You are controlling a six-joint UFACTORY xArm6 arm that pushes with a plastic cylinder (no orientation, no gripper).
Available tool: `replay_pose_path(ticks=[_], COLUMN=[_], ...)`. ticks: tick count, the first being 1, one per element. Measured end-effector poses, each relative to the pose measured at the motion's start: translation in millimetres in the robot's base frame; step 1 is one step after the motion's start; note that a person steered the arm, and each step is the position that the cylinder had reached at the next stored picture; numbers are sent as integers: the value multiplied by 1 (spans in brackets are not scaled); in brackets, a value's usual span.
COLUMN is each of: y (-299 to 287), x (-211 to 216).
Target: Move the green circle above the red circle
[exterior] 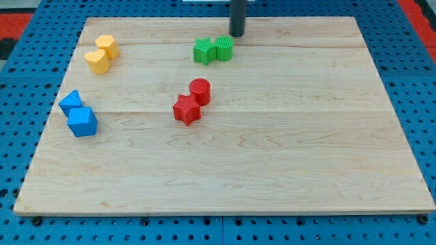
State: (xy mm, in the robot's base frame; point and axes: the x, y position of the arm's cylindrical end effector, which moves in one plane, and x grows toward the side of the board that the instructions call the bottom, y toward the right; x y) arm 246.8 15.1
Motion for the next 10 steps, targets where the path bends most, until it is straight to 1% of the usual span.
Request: replay_pose_path(ticks=[1,2,3,4,5,6,7,10], y=[-10,-8,-5,46,62,19,-7,-14], x=[41,68,85,85,120,126,123,103])
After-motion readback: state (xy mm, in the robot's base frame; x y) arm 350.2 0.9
